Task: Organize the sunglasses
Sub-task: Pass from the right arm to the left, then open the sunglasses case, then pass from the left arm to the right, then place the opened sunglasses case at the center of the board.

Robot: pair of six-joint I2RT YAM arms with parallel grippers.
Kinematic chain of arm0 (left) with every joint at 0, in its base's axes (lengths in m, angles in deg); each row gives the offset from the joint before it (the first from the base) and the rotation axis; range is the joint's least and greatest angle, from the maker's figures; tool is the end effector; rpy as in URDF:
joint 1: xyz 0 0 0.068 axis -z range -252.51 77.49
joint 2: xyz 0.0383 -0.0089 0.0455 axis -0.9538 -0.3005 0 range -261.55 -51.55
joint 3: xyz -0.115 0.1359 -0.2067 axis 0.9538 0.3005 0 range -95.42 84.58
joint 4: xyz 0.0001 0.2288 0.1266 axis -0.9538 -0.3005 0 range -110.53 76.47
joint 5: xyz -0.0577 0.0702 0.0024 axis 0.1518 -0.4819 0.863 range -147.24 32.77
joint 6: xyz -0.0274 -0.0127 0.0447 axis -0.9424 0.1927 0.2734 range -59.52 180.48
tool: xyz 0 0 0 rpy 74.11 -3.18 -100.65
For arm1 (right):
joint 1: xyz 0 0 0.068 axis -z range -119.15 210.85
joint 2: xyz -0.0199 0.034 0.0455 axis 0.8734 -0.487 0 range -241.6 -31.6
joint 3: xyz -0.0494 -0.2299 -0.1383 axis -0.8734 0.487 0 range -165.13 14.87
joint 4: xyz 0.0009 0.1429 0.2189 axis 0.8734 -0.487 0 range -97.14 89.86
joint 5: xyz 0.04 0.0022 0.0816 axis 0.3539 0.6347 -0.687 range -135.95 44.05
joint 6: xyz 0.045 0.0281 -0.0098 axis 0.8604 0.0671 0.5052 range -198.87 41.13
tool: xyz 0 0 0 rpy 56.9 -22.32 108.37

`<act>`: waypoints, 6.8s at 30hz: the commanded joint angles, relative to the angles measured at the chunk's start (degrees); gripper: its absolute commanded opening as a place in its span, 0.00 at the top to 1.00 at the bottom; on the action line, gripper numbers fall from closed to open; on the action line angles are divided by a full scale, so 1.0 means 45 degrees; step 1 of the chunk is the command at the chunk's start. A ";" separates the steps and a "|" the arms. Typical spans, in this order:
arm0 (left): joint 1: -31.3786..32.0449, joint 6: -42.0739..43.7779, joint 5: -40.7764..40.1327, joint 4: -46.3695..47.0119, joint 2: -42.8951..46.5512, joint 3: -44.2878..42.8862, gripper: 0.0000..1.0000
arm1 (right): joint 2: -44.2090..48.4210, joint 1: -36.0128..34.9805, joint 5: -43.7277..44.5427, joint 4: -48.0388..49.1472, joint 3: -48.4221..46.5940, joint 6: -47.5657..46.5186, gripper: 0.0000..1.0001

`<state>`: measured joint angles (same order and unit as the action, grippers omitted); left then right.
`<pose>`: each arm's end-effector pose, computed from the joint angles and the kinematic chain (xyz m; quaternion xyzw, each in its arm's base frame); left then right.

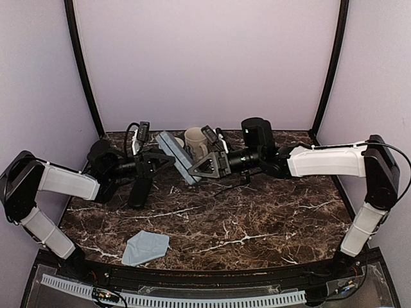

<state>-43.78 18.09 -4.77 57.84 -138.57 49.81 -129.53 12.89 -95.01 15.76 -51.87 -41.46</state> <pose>0.2443 -0.1662 0.2514 0.2957 0.5593 -0.6335 0.4454 0.2417 0.3085 0.2737 -0.3174 0.6969 0.6168 0.1820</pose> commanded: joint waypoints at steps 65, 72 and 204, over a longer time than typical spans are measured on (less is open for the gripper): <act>0.1090 0.3228 0.1683 -0.3067 0.1026 -0.0128 1.00 | -0.1018 0.0397 -0.1126 -0.2338 -0.1553 -0.1665 0.39; 0.1209 0.3315 0.2043 -0.3146 0.1362 -0.0172 1.00 | -0.0825 0.0892 -0.1354 -0.1922 -0.1007 -0.1076 0.31; 0.0295 0.4624 -1.1936 -1.9148 0.4614 -0.1684 0.02 | -0.3773 -0.3320 1.5960 -1.3198 -0.5881 -1.2009 0.94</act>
<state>-42.71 38.44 -56.81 -26.96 -120.17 41.11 -145.60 -1.62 -23.19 -45.48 -75.06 -94.22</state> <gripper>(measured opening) 0.985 0.083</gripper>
